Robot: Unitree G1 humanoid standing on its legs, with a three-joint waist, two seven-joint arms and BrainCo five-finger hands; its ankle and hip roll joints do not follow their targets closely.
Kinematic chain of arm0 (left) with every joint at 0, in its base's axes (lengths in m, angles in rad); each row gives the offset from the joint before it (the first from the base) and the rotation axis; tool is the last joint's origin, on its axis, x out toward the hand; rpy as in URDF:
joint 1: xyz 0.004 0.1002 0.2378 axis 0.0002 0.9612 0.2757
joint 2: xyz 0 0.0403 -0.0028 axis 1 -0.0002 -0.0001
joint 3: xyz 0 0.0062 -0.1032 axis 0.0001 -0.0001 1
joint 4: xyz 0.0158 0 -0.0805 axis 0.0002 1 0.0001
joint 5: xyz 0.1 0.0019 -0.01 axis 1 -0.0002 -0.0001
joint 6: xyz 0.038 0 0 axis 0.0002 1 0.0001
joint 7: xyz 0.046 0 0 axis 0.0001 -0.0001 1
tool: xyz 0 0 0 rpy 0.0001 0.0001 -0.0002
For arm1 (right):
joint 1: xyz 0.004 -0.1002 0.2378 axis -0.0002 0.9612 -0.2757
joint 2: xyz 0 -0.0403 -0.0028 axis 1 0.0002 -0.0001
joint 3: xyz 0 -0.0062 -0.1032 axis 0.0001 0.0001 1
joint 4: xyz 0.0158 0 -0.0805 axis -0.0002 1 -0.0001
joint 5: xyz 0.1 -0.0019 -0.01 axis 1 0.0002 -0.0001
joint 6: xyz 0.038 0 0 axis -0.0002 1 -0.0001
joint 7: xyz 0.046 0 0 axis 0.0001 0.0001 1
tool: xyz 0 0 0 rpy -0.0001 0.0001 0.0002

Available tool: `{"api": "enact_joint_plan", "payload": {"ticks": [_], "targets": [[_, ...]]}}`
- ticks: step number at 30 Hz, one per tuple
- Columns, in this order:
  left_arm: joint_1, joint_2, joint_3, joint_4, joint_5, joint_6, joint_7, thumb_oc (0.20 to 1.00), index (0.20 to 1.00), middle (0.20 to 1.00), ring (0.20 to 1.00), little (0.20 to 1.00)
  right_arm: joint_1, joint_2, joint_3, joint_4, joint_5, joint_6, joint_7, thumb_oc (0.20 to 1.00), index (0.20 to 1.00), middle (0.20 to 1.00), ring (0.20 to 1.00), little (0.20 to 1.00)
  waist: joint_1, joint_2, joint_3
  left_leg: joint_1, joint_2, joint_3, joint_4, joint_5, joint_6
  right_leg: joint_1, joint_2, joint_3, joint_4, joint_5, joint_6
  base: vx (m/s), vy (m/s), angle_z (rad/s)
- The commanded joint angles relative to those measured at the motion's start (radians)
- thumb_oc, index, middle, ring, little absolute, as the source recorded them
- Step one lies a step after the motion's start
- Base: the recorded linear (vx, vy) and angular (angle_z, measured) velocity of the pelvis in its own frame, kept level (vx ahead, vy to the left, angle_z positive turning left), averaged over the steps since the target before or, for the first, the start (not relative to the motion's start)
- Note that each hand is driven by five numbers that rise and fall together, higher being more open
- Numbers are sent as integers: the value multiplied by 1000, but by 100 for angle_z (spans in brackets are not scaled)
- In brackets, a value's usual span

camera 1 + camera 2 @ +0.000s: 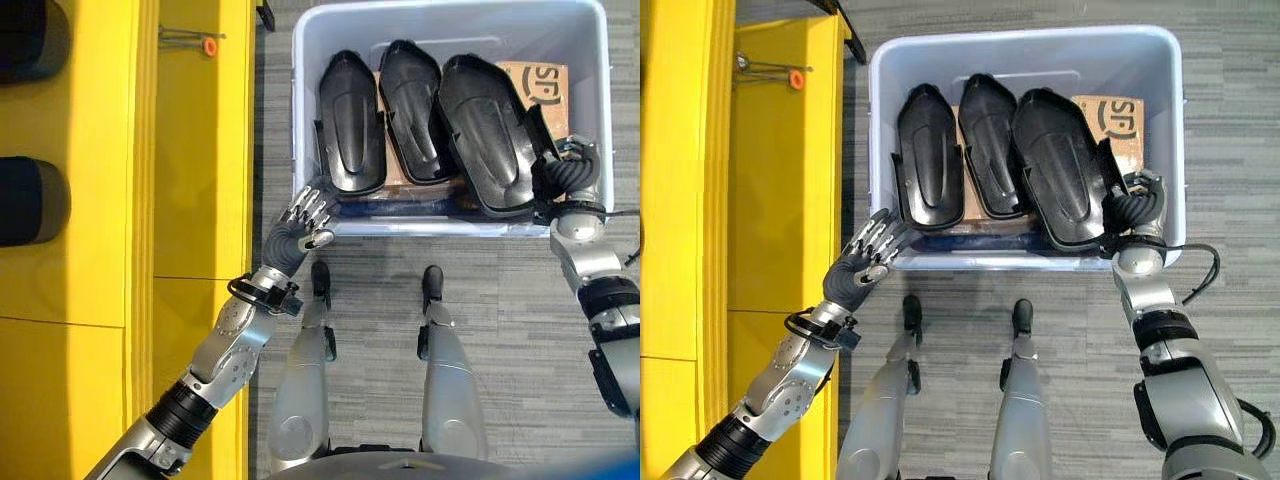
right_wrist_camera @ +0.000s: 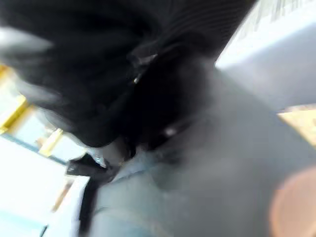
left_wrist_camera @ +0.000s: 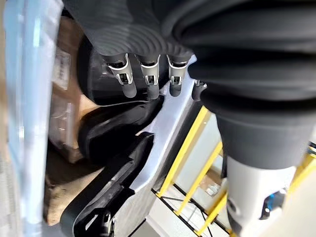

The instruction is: Move parts from the plastic box to the shelf.

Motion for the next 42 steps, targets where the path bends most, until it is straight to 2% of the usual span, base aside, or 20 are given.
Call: {"api": "enact_joint_plan", "payload": {"ticks": [1,11,20,25,26,28,30,31,32,33,35,36,37,38,40,42], "targets": [[7,5,-15,-42,-15,-25,-45,1000,1000,1000,1000,1000,-10,-26,-57,-37,-11,-80,-36,200,200,200,200,200,14,-21,-91,3,90,-63,39,-53,-80,-78,-47,10,84,33,30,84,-12,9],[96,-10,38,-6,-3,0,-75,1000,1000,1000,1000,1000,236,58,-145,-333,-101,-103,6,200,200,200,200,200,14,-45,-169,156,107,-73,-22,-52,-77,89,-58,-31,44,11,45,83,-11,10],[174,-31,132,22,28,17,-69,1000,1000,1000,1000,1000,375,123,-150,-516,-159,-96,81,200,200,200,200,200,34,-49,-242,279,156,-105,-43,-54,-79,207,-34,-82,120,-82,39,64,-39,10],[225,-38,182,19,43,25,-65,1000,1000,1000,1000,1000,400,134,-144,-571,-165,-96,110,200,200,200,200,200,55,-45,-269,332,190,-136,-30,-52,-78,257,1,-111,209,-162,13,52,-112,12],[252,-49,201,17,47,32,-68,1000,1000,1000,1000,1000,401,134,-140,-583,-173,-93,120,200,200,200,200,200,70,-43,-276,356,207,-149,-26,-49,-77,279,17,-132,243,-196,-2,69,-214,24],[278,-57,216,14,47,33,-71,1000,1000,1000,1000,1000,384,129,-132,-578,-180,-91,120,200,200,200,200,200,88,-43,-277,363,219,-163,-23,-35,-80,301,36,-151,252,-220,-19,-28,-220,21],[292,-63,224,16,51,31,-73,1000,1000,1000,1000,1000,349,129,-121,-562,-172,-95,113,200,200,200,200,200,112,-35,-276,351,237,-183,-33,12,-97,317,61,-183,242,-235,-36,-101,-183,32],[296,-68,224,22,54,31,-71,1000,1000,1000,1000,1000,336,130,-119,-562,-167,-98,106,200,200,200,200,200,124,-30,-277,339,242,-194,-43,55,-106,322,71,-200,232,-235,-45,-195,-145,48],[294,-86,219,37,49,32,-64,1000,1000,1000,1000,1000,325,119,-137,-571,-168,-102,84,200,200,200,200,200,128,-19,-279,288,243,-181,-68,151,-113,332,69,-258,192,-222,-58,-225,-145,71],[287,-93,218,51,50,31,-62,1000,1000,1000,1000,1000,320,108,-147,-577,-174,-102,73,200,200,200,200,200,127,-28,-274,264,225,-125,-54,150,-99,337,57,-278,171,-212,-65,-310,-149,144],[266,-124,213,83,51,28,-61,1000,1000,1000,1000,1000,307,102,-151,-593,-189,-100,59,200,200,200,200,200,125,-50,-278,280,186,-44,69,43,-58,336,19,-325,83,-145,-73,-289,-131,135],[263,-131,212,83,51,30,-61,1000,1000,1000,1000,1000,313,104,-156,-592,-190,-99,57,200,200,200,200,200,119,-52,-283,294,185,-27,86,26,-54,346,14,-351,58,-134,-75,-196,-68,108],[248,-144,215,86,63,35,-52,1000,1000,1000,1000,1000,337,114,-171,-615,-199,-96,53,200,200,200,200,200,91,-58,-300,333,204,54,138,17,-48,354,3,-413,40,-120,-86,-42,-21,107],[239,-147,214,93,64,39,-53,1000,1000,1000,1000,1000,351,118,-177,-613,-196,-95,51,200,200,200,200,200,76,-57,-314,367,210,78,139,-10,-58,360,4,-421,38,-139,-80,-9,13,122],[222,-156,205,96,66,43,-54,1000,1000,1000,1000,1000,381,127,-194,-631,-193,-91,51,200,200,200,200,200,53,-56,-328,412,212,132,141,-35,-64,370,-9,-470,48,-137,-79,-4,66,130],[212,-159,196,91,69,47,-57,1000,1000,1000,1000,1000,407,139,-212,-639,-185,-88,53,200,200,200,200,200,41,-51,-346,447,191,155,95,-78,-62,378,-30,-515,57,-127,-65,-8,145,184]]}}
